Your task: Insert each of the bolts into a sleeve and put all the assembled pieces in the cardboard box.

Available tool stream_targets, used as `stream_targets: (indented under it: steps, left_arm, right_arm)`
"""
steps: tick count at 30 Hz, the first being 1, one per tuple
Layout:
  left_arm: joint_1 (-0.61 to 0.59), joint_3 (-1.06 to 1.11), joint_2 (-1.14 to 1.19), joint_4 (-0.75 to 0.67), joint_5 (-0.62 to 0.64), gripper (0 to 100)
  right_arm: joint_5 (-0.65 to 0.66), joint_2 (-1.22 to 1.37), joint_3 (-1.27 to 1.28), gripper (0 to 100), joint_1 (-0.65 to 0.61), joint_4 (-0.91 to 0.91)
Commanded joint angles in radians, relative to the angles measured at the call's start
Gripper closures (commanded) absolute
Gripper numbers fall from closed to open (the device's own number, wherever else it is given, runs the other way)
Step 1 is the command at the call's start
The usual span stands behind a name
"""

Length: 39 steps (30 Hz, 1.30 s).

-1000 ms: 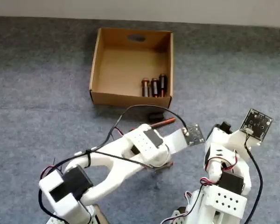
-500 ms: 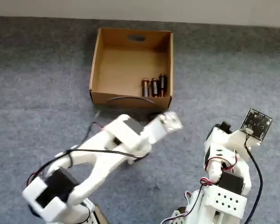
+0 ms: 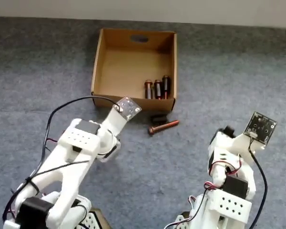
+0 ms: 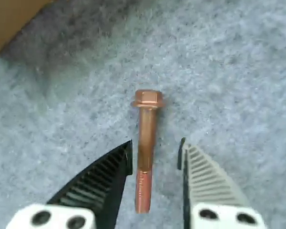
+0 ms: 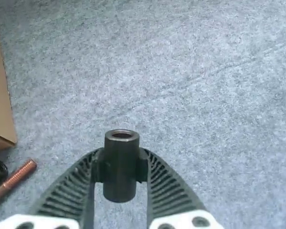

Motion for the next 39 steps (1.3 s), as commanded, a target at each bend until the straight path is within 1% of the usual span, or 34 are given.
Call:
stream_targets:
  steps: [1,3,10,16,24,26,28,29,30,33,36,39]
  left_arm:
    - [-0.007,-0.005,0.035,-0.048,0.006,79]
    - [-0.007,-0.002,0.065,-0.101,0.006,80]
    - [-0.007,-0.041,0.185,-0.201,0.002,80]
    - [-0.008,-0.111,0.254,-0.199,0.002,80]
    - [-0.007,-0.124,0.252,-0.204,0.002,81]
    - [-0.007,-0.122,0.252,-0.201,0.002,86]
    - [0.001,-0.12,0.252,-0.178,0.002,97]
    - [0.005,-0.124,0.252,-0.16,0.002,100]
    - [0.013,-0.124,0.251,-0.141,0.002,98]
    - [0.021,-0.12,0.219,-0.124,0.005,99]
    - [0.016,-0.113,0.114,-0.109,0.006,99]
    - [0.025,-0.105,-0.061,-0.018,0.008,99]
  right_arm:
    - [-0.009,-0.013,-0.005,99.2,0.004,-0.019]
    - [-0.009,-0.013,-0.005,99.2,0.004,-0.019]
    - [-0.009,-0.013,-0.005,99.2,0.004,-0.019]
    - [-0.009,-0.013,-0.005,99.2,0.004,-0.019]
    - [-0.009,-0.013,-0.005,99.2,0.004,-0.019]
    - [-0.009,-0.013,-0.005,99.2,0.004,-0.019]
    - [-0.009,-0.013,-0.005,99.2,0.004,-0.019]
    - [-0.009,-0.015,-0.005,99.2,0.004,-0.018]
    - [-0.009,-0.015,-0.005,99.2,0.004,-0.018]
    - [-0.009,-0.015,-0.005,99.2,0.004,-0.015]
    - [-0.009,-0.016,-0.005,99.2,-0.015,-0.013]
    - [-0.006,-0.016,-0.005,99.2,-0.065,-0.013]
